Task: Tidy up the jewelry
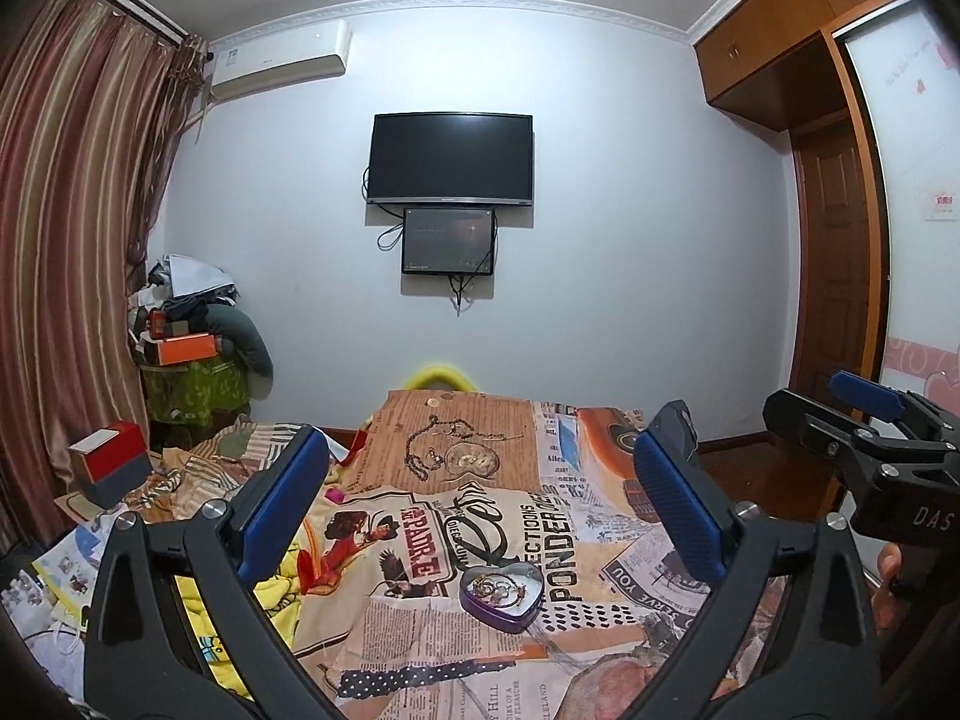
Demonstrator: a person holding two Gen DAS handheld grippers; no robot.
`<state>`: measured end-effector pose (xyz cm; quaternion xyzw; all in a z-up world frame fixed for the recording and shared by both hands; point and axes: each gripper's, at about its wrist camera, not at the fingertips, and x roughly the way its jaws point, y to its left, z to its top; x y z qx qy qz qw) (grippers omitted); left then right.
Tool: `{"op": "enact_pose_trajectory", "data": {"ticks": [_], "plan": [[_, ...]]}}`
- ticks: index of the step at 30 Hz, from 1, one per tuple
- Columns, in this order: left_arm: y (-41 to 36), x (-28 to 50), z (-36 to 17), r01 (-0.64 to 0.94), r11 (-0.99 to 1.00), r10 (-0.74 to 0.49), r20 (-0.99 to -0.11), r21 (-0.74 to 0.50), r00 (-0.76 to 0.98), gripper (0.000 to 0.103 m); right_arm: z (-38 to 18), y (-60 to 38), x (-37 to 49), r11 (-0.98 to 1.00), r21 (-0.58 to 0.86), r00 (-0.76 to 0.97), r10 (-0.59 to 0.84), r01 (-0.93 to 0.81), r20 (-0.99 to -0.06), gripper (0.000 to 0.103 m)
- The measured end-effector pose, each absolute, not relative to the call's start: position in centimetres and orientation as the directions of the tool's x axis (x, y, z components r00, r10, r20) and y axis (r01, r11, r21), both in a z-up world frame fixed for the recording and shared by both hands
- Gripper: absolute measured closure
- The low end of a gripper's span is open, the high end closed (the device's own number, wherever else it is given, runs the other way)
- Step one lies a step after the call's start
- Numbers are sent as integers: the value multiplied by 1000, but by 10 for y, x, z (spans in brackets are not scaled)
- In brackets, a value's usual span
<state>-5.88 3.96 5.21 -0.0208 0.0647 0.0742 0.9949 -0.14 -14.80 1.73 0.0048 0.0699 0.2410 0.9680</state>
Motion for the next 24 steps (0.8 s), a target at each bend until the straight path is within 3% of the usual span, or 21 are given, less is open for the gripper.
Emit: {"op": "enact_pose_trajectory", "data": {"ticks": [24], "plan": [[41,-50,45,-161,986,153,-150,-42,977,1,17,-148,0,881,37,866,471,-472,-171,0]]}}
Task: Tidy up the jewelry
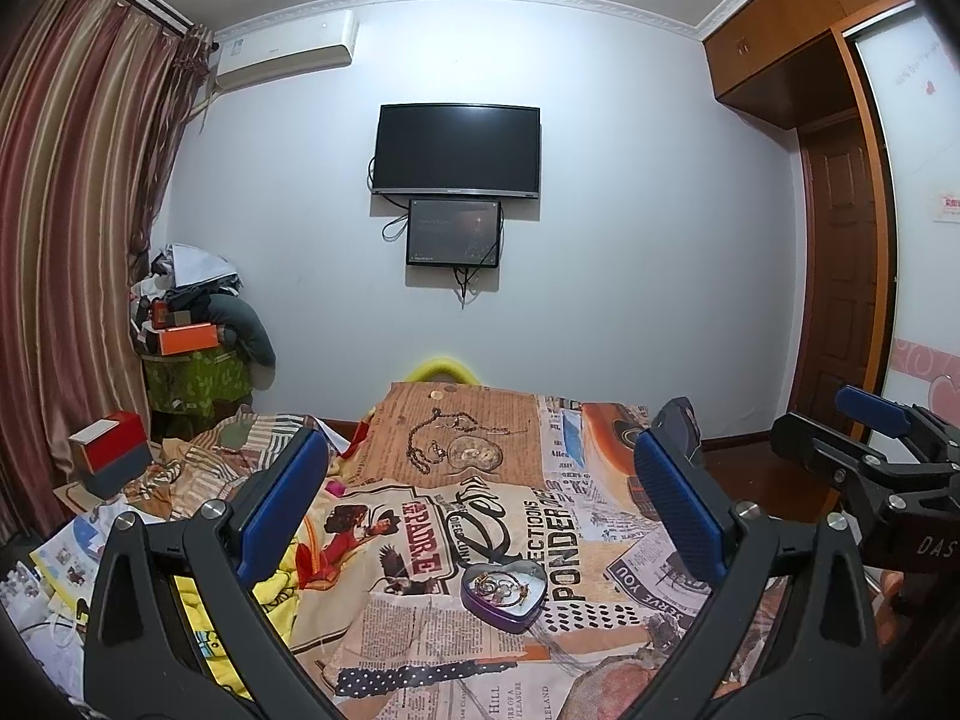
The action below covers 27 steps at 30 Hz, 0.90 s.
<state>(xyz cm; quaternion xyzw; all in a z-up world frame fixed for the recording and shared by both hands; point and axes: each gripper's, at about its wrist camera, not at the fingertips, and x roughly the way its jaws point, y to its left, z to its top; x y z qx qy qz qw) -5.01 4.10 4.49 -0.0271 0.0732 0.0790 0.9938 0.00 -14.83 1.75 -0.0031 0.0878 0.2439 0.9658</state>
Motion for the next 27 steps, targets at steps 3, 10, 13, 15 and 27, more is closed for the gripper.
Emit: {"op": "enact_pose_trajectory", "data": {"ticks": [3,10,13,15,27], "plan": [[41,-49,44,-164,986,156,-151,-42,976,1,17,-148,0,881,37,865,470,-471,-174,0],[41,-49,41,-174,984,166,-158,-38,973,1,15,-147,3,880,43,862,472,-473,-185,0],[41,-48,40,-173,984,165,-160,-39,973,1,15,-147,3,880,41,862,471,-472,-187,0],[41,-48,40,-173,984,165,-160,-39,973,1,15,-147,3,881,41,862,471,-472,-188,0],[44,-44,39,-143,988,130,-188,-56,973,1,13,-149,4,882,44,862,468,-469,-194,0]]}}
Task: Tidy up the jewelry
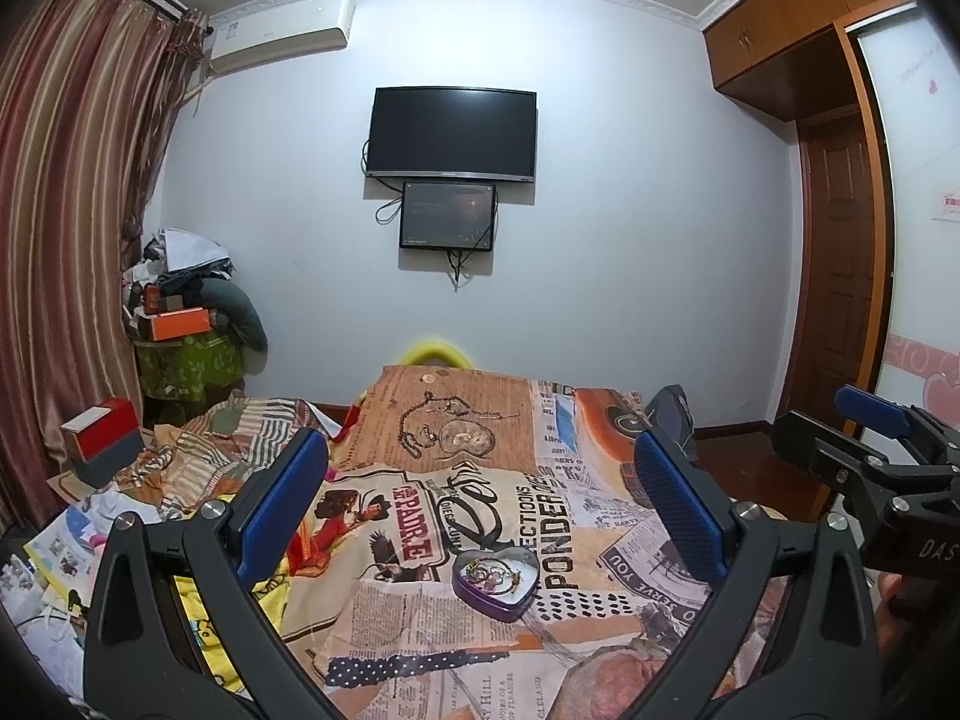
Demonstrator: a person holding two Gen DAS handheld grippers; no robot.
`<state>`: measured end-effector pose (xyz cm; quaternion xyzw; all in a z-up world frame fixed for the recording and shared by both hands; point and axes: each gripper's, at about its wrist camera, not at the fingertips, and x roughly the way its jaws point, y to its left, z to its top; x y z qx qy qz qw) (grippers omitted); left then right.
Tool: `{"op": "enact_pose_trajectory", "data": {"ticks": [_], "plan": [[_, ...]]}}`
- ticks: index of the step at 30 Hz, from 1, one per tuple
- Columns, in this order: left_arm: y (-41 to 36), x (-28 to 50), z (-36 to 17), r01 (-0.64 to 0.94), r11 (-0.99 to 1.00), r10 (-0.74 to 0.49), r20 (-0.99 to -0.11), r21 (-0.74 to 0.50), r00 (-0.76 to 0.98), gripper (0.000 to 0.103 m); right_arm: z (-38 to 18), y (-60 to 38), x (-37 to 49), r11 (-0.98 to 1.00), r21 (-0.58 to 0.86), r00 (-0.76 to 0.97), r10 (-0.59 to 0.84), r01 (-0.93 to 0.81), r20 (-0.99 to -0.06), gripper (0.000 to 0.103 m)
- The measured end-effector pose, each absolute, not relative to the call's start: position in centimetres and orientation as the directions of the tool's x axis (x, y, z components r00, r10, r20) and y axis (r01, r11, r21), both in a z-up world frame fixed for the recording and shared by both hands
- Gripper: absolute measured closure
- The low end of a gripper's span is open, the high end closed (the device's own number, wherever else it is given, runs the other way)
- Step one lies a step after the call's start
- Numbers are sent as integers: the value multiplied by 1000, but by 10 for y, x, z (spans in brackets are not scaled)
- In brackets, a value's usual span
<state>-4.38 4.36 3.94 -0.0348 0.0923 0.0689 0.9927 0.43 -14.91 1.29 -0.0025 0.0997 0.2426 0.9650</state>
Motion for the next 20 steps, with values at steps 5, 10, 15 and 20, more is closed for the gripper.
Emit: {"op": "enact_pose_trajectory", "data": {"ticks": [5,10,15,20], "plan": [[43,-44,39,-144,988,132,-189,-54,973,1,12,-149,5,882,43,862,468,-469,-194,0],[45,-44,37,-142,988,130,-187,-52,974,1,11,-149,6,883,44,861,467,-468,-201,0],[47,-44,36,-146,988,133,-190,-55,973,1,9,-148,7,883,39,860,466,-468,-208,0],[51,-42,35,-145,987,130,-199,-62,971,1,10,-147,8,881,38,858,468,-471,-214,0]]}}
